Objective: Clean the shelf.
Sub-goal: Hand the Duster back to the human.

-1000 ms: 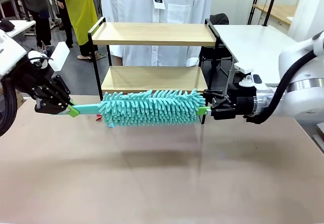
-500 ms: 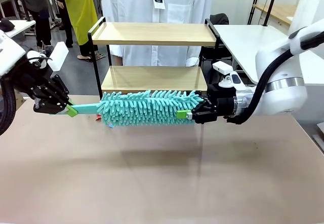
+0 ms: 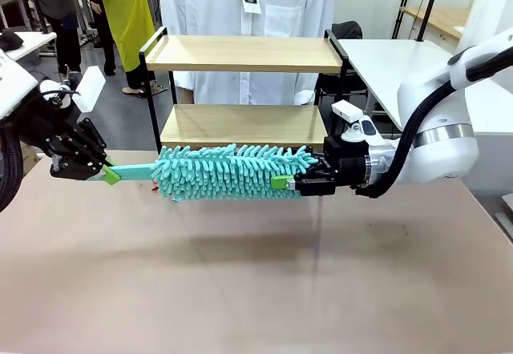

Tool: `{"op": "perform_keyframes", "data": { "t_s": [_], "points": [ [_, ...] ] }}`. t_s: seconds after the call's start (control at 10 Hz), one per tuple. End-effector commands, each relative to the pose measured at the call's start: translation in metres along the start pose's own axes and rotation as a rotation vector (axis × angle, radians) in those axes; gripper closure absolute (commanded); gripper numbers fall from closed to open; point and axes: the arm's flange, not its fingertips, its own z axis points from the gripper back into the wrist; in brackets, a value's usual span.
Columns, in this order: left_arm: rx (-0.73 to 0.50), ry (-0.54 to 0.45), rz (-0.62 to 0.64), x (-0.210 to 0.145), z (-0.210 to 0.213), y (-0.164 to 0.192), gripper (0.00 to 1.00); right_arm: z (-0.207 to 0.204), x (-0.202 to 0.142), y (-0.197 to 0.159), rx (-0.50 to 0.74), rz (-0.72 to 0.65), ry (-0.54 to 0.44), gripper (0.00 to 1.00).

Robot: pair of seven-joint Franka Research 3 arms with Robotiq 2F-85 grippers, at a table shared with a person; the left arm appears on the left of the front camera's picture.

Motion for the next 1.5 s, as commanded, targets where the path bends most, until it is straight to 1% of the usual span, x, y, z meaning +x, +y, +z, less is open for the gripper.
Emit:
{"op": "perform_keyframes", "data": {
  "t_s": [0.0, 0.1, 0.3, 0.6, 0.7, 0.8, 0.9, 1.0, 1.1, 1.2, 1.3, 1.4],
  "points": [
    [-0.012, -0.011, -0.001, 0.008, -0.002, -0.003, 0.87, -0.007, 0.001, -0.001, -0.003, 0.044, 0.032, 0.65],
    [-0.012, -0.011, -0.001, 0.008, -0.002, -0.003, 0.87, -0.006, 0.001, -0.001, 0.000, 0.047, 0.045, 1.00],
    [-0.012, -0.011, -0.001, 0.008, -0.002, -0.003, 0.87, -0.005, 0.001, 0.000, 0.006, 0.059, 0.056, 1.00],
    [-0.012, -0.011, -0.001, 0.008, -0.002, -0.003, 0.87, -0.003, 0.003, -0.001, -0.005, 0.083, 0.044, 1.00],
    [-0.012, -0.011, -0.001, 0.008, -0.002, -0.003, 0.87, 0.000, 0.004, -0.001, -0.002, 0.092, 0.028, 1.00],
    [-0.012, -0.011, -0.001, 0.008, -0.002, -0.003, 0.87, 0.001, 0.005, -0.002, 0.031, 0.102, -0.003, 1.00],
    [-0.011, 0.000, -0.002, 0.001, -0.001, -0.001, 0.58, 0.003, 0.001, -0.001, -0.005, 0.047, 0.035, 1.00],
    [-0.032, -0.043, 0.017, -0.001, 0.006, 0.002, 0.31, 0.003, 0.001, -0.001, -0.005, 0.047, 0.035, 1.00],
    [-0.044, -0.075, 0.054, -0.006, 0.011, 0.003, 0.01, 0.003, 0.001, -0.001, -0.005, 0.047, 0.035, 1.00],
    [-0.046, -0.115, 0.092, -0.008, 0.019, 0.004, 0.00, 0.003, 0.001, -0.001, -0.005, 0.047, 0.035, 1.00],
    [-0.052, -0.187, 0.121, -0.013, 0.032, 0.005, 0.00, 0.003, 0.001, -0.001, -0.005, 0.047, 0.035, 1.00],
    [-0.041, -0.232, 0.147, -0.021, 0.045, 0.009, 0.00, 0.003, 0.001, -0.001, -0.005, 0.047, 0.035, 1.00]
  ]
}}
